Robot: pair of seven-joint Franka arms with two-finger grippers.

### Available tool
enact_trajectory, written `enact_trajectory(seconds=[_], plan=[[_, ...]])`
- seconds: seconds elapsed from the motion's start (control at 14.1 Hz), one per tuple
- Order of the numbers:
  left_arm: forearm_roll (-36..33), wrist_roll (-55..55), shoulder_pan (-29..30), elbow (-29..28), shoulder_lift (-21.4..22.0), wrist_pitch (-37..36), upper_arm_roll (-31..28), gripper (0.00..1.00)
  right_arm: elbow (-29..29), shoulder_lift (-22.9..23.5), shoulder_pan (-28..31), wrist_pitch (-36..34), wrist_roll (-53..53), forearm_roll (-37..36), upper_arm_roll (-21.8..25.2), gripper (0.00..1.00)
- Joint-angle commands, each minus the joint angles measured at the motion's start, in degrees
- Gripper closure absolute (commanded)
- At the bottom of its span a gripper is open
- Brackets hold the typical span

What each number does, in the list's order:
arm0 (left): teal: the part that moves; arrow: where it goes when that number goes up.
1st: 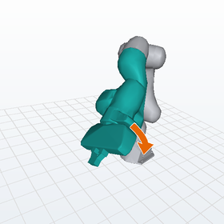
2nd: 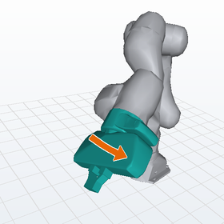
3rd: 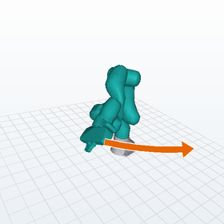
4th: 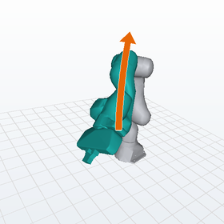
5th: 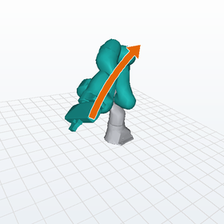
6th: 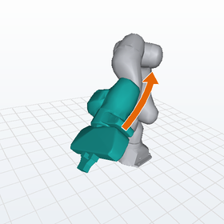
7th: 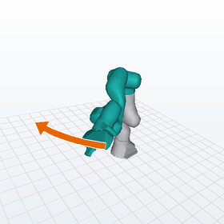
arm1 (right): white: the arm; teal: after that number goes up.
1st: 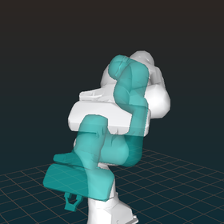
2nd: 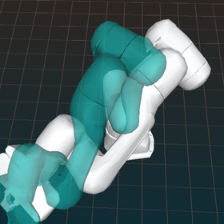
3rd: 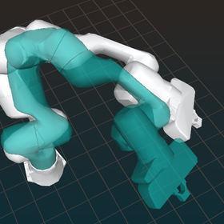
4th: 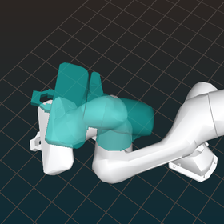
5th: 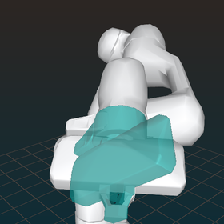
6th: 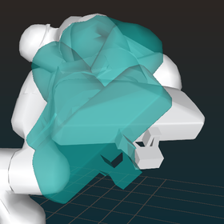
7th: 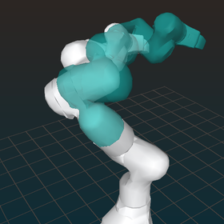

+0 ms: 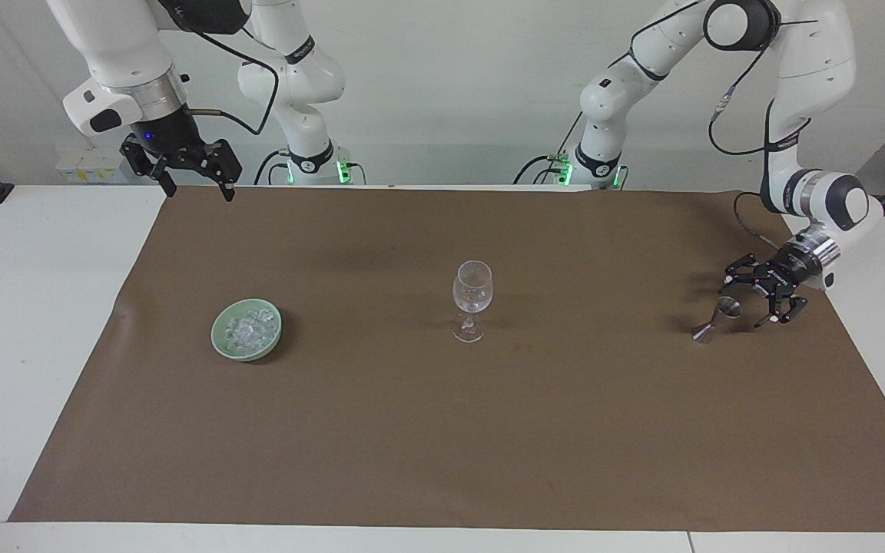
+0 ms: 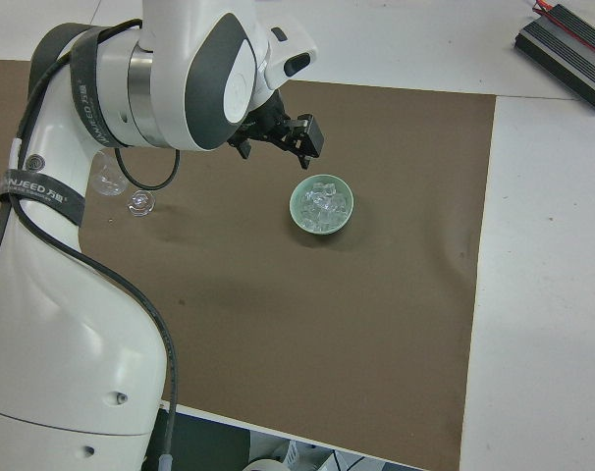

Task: Pour wine and add ice with both arms
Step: 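Reach the left gripper toward the metal jigger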

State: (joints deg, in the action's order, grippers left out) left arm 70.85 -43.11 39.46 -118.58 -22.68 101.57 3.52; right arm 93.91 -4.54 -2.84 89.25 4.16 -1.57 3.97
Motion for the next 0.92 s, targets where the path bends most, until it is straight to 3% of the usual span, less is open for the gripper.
enact_trajectory(seconds=[0.0, 0.85], plan=[[1.2, 2.1, 0.4, 0.3, -0.8, -1.0, 0.3, 0.00, 1.5, -1.3, 0.3, 0.7, 0.2, 0.7, -0.3, 0.00], [5.2, 5.7, -2.9, -2.4, -1.2, 1.4, 0.3, 0.00, 1.5, -1.3, 0.3, 0.7, 0.2, 0.7, -0.3, 0.00]])
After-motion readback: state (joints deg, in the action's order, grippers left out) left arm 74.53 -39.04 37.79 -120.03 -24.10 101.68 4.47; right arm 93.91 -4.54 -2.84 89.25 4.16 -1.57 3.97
